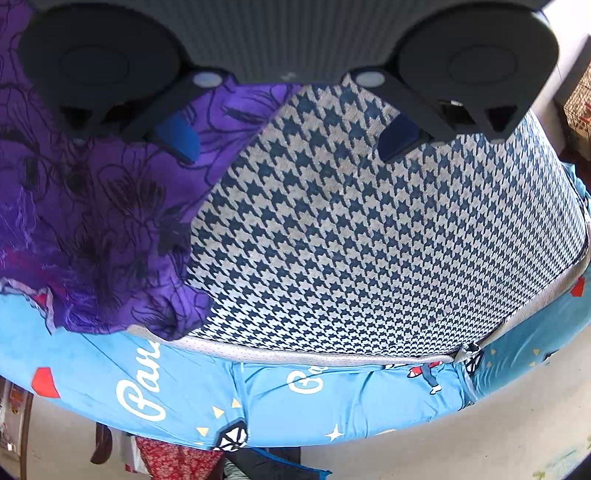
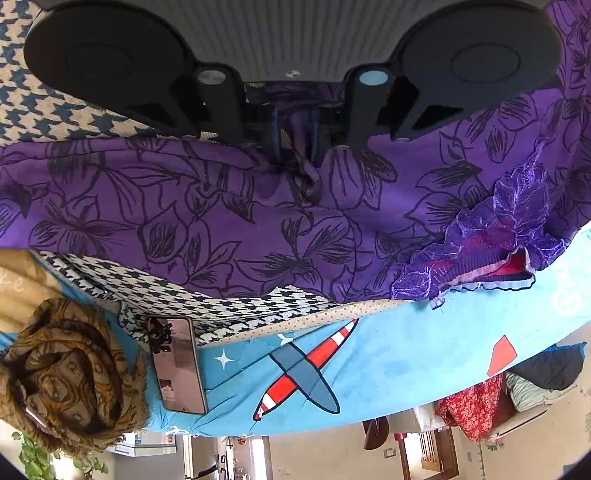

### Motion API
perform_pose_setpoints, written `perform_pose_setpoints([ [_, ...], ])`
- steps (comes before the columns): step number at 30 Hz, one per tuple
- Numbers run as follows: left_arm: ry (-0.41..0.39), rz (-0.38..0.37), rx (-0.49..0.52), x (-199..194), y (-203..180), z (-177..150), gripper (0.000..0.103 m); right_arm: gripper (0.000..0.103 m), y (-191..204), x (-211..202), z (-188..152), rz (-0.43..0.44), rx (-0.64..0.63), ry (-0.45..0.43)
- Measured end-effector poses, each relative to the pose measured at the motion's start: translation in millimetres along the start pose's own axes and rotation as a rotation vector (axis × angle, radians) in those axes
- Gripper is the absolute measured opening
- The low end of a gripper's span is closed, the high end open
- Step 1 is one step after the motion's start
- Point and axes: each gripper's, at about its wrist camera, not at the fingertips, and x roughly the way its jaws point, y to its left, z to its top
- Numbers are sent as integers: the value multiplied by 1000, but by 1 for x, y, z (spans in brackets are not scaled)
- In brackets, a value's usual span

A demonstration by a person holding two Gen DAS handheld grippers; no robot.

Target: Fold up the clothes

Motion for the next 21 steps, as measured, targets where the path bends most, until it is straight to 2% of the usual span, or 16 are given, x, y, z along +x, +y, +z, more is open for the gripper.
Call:
perform_pose_setpoints([
  [2, -11, 8, -31, 3, 5, 6, 103, 38, 3, -13, -1, -53, -20, -16],
  [4, -29, 9, -46, 3, 8, 13, 103, 38, 10, -26, -3, -57, -51, -42],
  [7, -57, 9, -62, 3, 8, 21, 103, 39, 25, -47, -10, -15, -123, -104],
  [9, -72, 2, -77, 4, 7, 27, 103, 44, 36, -61, -15, 15, -174, -147],
  [18, -102, -63, -150, 19, 0, 57, 103, 46, 100, -85, -50, 303, -350, -73],
  [21, -108, -97, -167, 29, -5, 67, 103, 46, 120, -87, -63, 348, -419, -63],
])
